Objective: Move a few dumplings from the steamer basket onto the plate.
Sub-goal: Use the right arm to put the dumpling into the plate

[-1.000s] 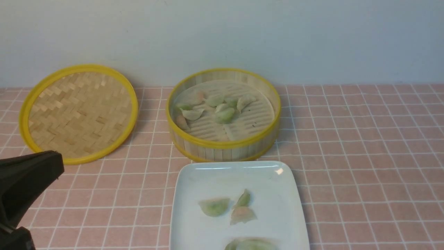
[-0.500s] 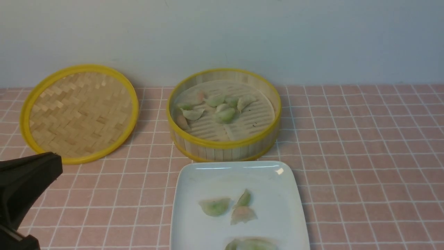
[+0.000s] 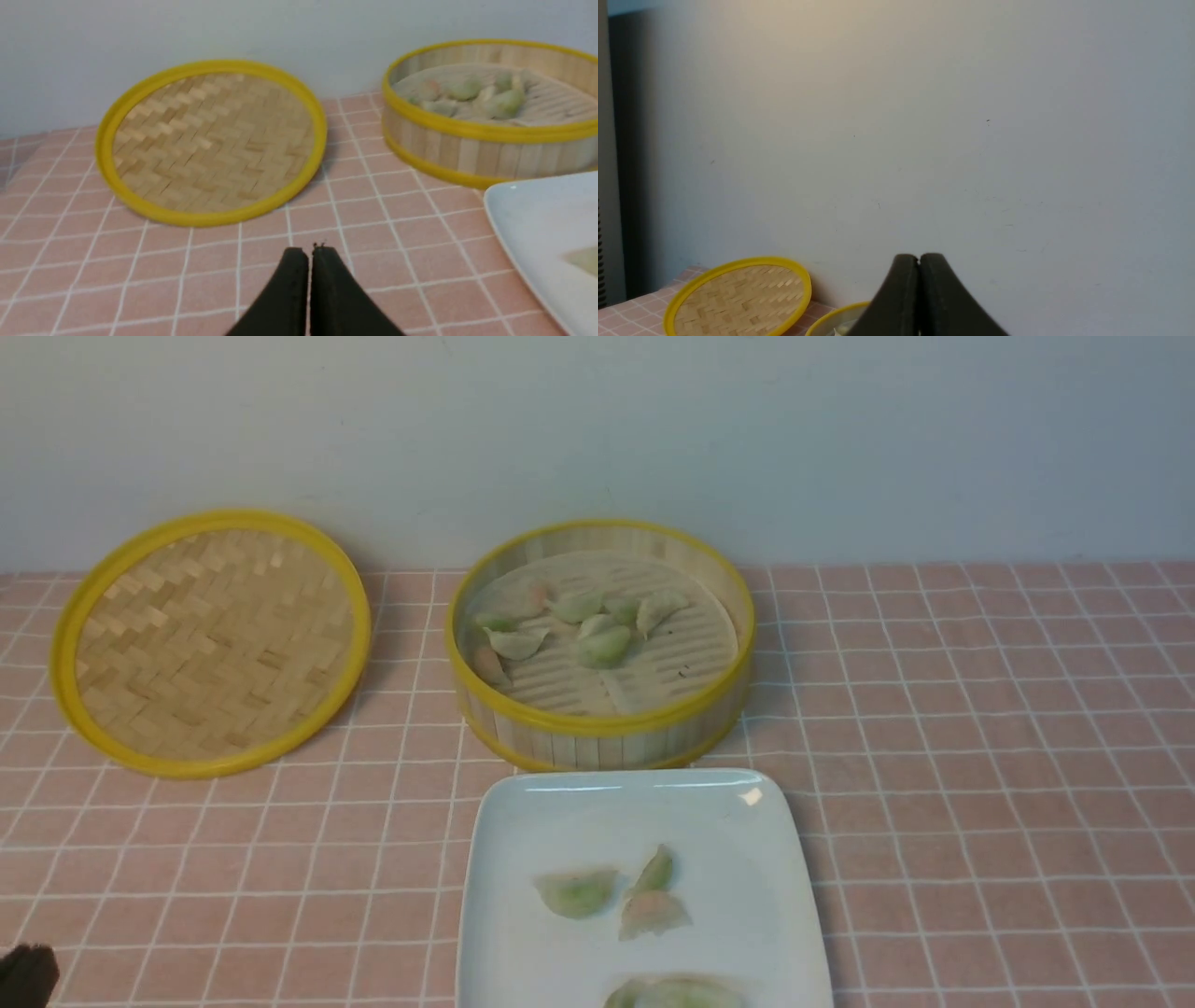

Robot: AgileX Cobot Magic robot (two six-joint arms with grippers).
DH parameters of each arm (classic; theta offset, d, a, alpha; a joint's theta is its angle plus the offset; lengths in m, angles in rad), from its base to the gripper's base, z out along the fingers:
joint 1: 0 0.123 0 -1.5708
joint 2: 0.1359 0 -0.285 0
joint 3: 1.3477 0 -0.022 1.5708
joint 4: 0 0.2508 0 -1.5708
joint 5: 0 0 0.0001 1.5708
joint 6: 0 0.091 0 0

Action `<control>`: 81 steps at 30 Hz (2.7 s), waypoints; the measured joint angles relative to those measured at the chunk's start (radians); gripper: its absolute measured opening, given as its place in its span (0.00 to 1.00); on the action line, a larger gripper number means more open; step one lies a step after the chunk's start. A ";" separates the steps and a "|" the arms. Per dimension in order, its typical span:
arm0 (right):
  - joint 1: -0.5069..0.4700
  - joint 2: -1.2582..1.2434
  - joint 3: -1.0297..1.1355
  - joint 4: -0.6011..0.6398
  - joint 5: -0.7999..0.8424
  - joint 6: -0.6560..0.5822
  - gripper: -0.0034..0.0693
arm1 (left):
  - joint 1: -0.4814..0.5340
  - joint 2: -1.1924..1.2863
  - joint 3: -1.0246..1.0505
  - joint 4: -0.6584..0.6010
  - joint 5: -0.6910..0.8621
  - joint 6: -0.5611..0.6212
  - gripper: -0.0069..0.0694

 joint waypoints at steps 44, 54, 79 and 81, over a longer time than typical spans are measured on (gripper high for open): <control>0.000 0.000 0.000 0.397 0.015 -0.193 0.03 | 0.006 -0.007 0.038 -0.002 0.077 0.000 0.08; -0.099 0.000 0.031 0.516 0.025 -0.360 0.03 | 0.006 -0.007 0.038 -0.002 0.079 0.000 0.08; -0.581 0.001 0.389 0.443 0.085 -0.360 0.03 | 0.007 -0.007 0.038 -0.003 0.080 0.000 0.08; -0.581 0.001 0.389 0.443 0.084 -0.360 0.03 | 0.007 -0.007 0.038 -0.003 0.080 0.000 0.08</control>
